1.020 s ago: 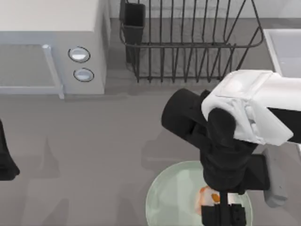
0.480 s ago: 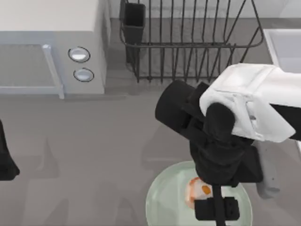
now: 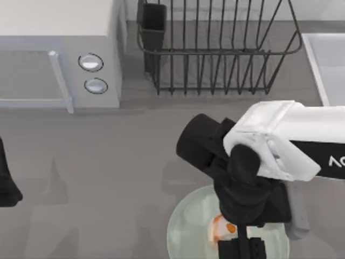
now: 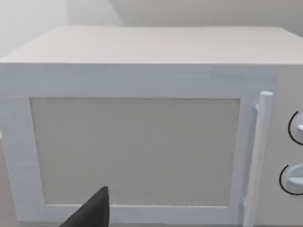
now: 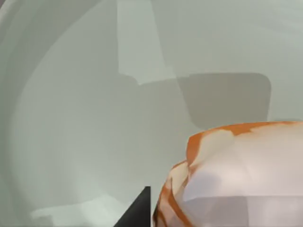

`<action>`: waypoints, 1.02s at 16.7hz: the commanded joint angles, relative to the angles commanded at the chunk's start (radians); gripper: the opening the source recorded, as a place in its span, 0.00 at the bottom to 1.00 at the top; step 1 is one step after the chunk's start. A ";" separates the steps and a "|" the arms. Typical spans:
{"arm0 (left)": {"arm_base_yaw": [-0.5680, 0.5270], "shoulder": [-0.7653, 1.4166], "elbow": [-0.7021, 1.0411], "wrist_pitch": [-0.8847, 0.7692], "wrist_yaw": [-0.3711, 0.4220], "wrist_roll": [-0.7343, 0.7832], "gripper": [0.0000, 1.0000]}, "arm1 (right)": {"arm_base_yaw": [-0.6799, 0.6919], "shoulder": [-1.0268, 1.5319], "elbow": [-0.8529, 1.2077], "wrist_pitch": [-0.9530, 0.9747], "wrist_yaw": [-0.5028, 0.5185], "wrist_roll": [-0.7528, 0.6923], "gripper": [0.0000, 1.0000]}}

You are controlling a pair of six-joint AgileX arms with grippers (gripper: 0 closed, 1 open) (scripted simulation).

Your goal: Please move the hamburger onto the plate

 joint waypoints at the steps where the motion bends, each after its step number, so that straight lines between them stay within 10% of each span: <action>1: 0.000 0.000 0.000 0.000 0.000 0.000 1.00 | 0.001 0.001 -0.003 0.004 0.001 0.000 0.00; 4: 0.000 0.000 0.000 0.000 0.000 0.000 1.00 | 0.001 0.001 -0.003 0.004 0.001 0.000 0.00; 17: 0.000 0.000 0.000 0.000 0.000 0.000 1.00 | 0.001 0.001 -0.003 0.004 0.001 0.000 0.98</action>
